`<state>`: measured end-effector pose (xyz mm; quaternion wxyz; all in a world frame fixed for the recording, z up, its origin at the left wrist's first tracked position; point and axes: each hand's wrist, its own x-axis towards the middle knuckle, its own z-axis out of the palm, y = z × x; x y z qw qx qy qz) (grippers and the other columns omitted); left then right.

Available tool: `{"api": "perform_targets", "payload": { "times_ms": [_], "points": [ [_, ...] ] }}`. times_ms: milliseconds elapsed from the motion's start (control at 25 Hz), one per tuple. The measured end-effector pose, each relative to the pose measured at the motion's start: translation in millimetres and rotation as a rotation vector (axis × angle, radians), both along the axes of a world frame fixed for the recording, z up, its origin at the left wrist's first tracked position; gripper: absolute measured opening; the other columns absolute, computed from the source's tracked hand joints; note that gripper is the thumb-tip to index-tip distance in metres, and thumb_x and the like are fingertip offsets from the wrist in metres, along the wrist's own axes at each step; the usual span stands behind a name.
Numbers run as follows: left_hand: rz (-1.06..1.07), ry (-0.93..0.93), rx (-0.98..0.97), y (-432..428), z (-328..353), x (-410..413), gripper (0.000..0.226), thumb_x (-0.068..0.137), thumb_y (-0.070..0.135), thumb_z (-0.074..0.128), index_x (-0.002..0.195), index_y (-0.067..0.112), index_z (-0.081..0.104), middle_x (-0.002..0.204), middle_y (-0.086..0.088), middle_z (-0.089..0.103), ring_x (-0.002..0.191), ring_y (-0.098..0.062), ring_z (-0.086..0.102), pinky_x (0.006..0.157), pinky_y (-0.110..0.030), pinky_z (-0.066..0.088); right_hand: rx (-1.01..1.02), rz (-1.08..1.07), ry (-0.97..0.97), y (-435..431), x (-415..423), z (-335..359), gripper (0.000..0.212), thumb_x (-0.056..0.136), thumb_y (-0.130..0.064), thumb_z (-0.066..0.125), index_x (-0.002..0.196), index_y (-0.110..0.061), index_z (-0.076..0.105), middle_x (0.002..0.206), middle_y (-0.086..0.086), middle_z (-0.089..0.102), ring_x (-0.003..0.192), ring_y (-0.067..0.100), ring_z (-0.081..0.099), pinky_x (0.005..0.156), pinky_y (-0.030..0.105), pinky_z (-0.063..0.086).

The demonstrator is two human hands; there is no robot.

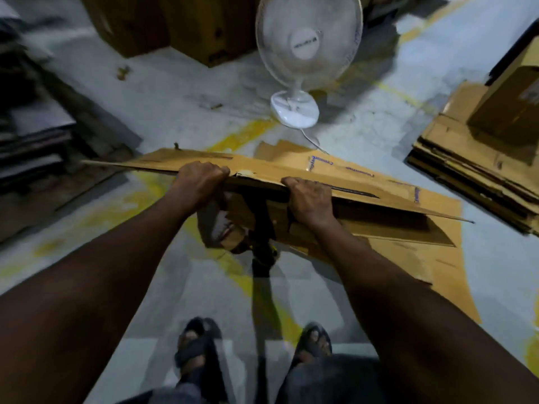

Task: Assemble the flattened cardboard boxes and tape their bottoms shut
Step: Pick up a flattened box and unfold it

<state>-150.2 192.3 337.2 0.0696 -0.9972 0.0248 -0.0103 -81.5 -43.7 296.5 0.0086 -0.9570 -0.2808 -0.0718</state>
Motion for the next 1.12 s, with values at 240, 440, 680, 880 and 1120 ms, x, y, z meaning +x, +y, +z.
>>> {"api": "perform_targets", "payload": {
  "times_ms": [240, 440, 680, 880, 1120],
  "points": [
    [0.208, -0.041, 0.134, 106.7, 92.3, -194.2, 0.017, 0.091, 0.009, 0.047, 0.103, 0.014, 0.059, 0.092, -0.014, 0.068, 0.082, -0.039, 0.065, 0.057, -0.035, 0.035, 0.214, 0.269, 0.015, 134.2, -140.7, 60.7, 0.031, 0.076, -0.021, 0.074, 0.106, -0.025, 0.068, 0.090, 0.001, 0.073, 0.072, 0.028, 0.070, 0.056, 0.030, 0.049],
    [0.419, -0.013, 0.103, 178.7, 100.7, -343.1, 0.021, 0.087, 0.004, 0.051, 0.105, 0.013, 0.058, 0.089, -0.012, 0.067, 0.078, -0.034, 0.065, 0.052, -0.032, 0.038, 0.142, 0.511, 0.007, 238.6, -242.2, 77.0, 0.020, 0.076, -0.022, 0.078, 0.094, -0.025, 0.070, 0.076, -0.002, 0.071, 0.063, 0.024, 0.069, 0.047, 0.025, 0.043],
    [0.712, -0.004, -0.030, 221.7, 57.9, -461.7, 0.034, 0.081, 0.008, 0.057, 0.114, 0.019, 0.057, 0.102, -0.010, 0.064, 0.085, -0.037, 0.064, 0.056, -0.036, 0.039, -0.061, 0.773, 0.081, 330.9, -316.6, 76.0, 0.024, 0.095, -0.022, 0.052, 0.119, -0.018, 0.054, 0.108, 0.009, 0.065, 0.103, 0.032, 0.060, 0.074, 0.038, 0.043],
    [0.934, -0.037, -0.189, 210.8, 15.2, -513.4, 0.054, 0.087, 0.021, 0.058, 0.135, 0.028, 0.036, 0.114, -0.004, 0.059, 0.094, -0.035, 0.062, 0.067, -0.038, 0.044, -0.135, 0.937, -0.003, 366.4, -364.4, 49.2, 0.020, 0.102, -0.025, 0.040, 0.114, -0.021, 0.056, 0.101, 0.005, 0.065, 0.093, 0.026, 0.061, 0.069, 0.035, 0.032],
    [0.906, -0.025, -0.102, 198.1, 4.1, -514.9, 0.027, 0.085, 0.010, 0.052, 0.107, 0.025, 0.056, 0.093, -0.005, 0.066, 0.084, -0.029, 0.062, 0.065, -0.034, 0.043, -0.089, 0.967, 0.013, 349.8, -366.9, 26.8, 0.013, 0.097, -0.024, 0.051, 0.108, -0.022, 0.057, 0.095, 0.004, 0.068, 0.089, 0.029, 0.060, 0.072, 0.037, 0.035]
  ]
}}
